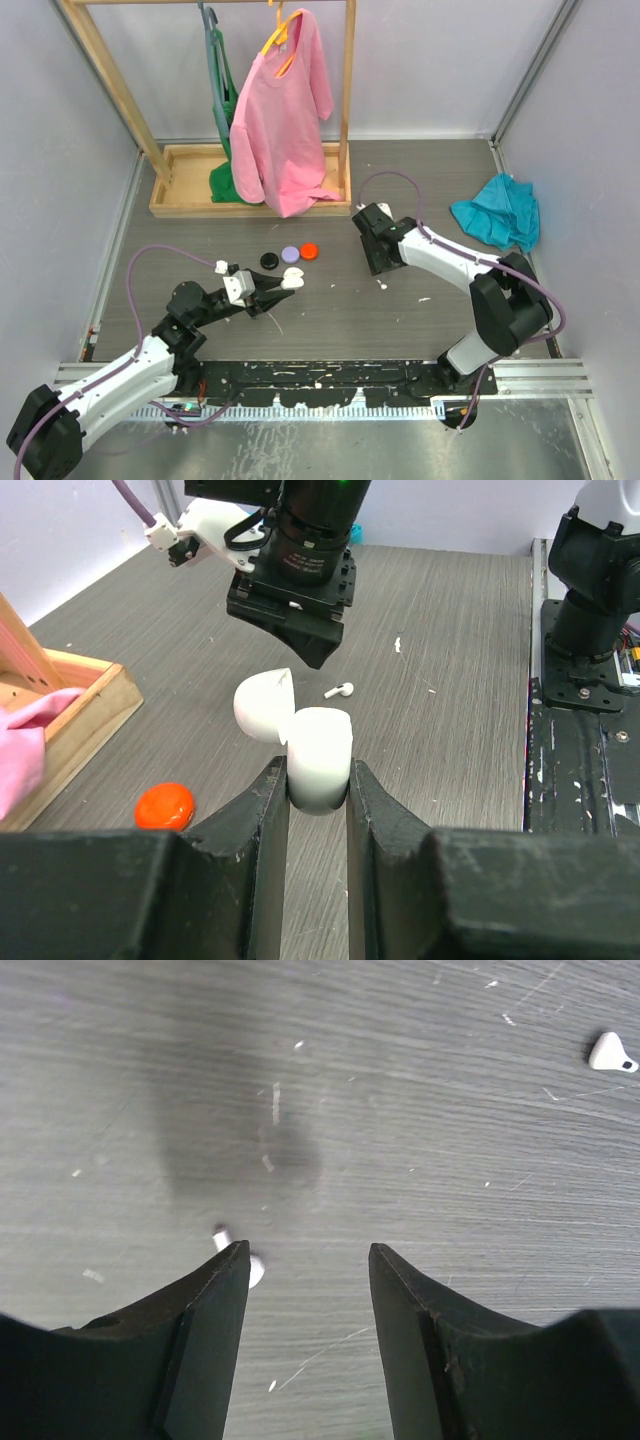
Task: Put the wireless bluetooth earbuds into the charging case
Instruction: Pick up the earbud from the center of the board.
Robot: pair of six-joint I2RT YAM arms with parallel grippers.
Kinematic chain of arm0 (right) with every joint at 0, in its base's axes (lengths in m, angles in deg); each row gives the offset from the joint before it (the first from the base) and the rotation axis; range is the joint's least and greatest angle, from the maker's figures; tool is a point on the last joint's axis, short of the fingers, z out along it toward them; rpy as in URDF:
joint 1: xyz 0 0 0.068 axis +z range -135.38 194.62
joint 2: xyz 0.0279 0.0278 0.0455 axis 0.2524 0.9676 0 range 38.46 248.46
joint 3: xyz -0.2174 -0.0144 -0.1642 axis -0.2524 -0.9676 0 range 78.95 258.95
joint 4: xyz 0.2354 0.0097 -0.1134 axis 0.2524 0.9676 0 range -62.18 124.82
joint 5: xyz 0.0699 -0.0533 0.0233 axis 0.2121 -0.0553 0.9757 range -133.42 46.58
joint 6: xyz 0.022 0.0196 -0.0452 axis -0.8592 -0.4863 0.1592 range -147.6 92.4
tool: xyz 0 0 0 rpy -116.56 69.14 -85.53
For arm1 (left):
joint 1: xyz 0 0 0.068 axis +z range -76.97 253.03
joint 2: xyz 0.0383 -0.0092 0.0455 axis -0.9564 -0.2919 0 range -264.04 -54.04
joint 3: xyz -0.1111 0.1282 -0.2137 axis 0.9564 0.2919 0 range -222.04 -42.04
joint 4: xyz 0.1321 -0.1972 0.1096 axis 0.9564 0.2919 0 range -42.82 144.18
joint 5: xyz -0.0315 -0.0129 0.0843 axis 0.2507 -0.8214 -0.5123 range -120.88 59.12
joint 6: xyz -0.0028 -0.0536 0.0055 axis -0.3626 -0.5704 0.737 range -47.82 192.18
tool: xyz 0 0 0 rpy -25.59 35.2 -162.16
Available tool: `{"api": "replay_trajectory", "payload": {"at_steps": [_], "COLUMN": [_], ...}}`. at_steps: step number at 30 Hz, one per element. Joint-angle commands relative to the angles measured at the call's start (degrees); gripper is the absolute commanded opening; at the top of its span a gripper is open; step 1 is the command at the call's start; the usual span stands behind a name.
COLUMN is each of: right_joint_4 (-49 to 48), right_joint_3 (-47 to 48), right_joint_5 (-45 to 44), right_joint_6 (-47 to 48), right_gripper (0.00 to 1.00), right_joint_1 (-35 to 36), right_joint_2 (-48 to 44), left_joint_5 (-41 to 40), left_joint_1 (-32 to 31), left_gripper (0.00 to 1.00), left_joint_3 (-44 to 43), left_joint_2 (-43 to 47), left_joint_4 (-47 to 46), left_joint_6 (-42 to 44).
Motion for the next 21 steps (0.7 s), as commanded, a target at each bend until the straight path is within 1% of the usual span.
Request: {"api": "replay_trajectory", "payload": {"at_steps": [1, 11, 18, 21], "right_joint_4": [-4.15, -5.17, -3.26, -2.09], "right_joint_3": [-0.27, -0.13, -1.18, -1.52], "right_joint_5": [0.49, 4.24, 8.41, 11.57], "right_joint_6": [-1.38, 0.09, 0.8, 1.04], "right_gripper": [0.57, 0.56, 0.56, 0.56], "right_joint_1": [-2.83, -3.29, -3.25, -3.04], "right_joint_2": [1.8, 6.46, 6.4, 5.69], "left_joint_5": [-0.48, -0.31, -0.22, -0.13], "left_joint_1": [-0.32, -0.31, -0.31, -0.32], "left_gripper": [0.0, 0.0, 0.0, 0.0], "left_joint_3": [-1.26, -1.35, -1.35, -1.44], "left_joint_2": [1.32, 1.11, 1.1, 1.07], "left_joint_4": [-1.74, -1.73, -1.65, -1.65], "left_joint_6": [0.27, 0.27, 0.27, 0.27]}}
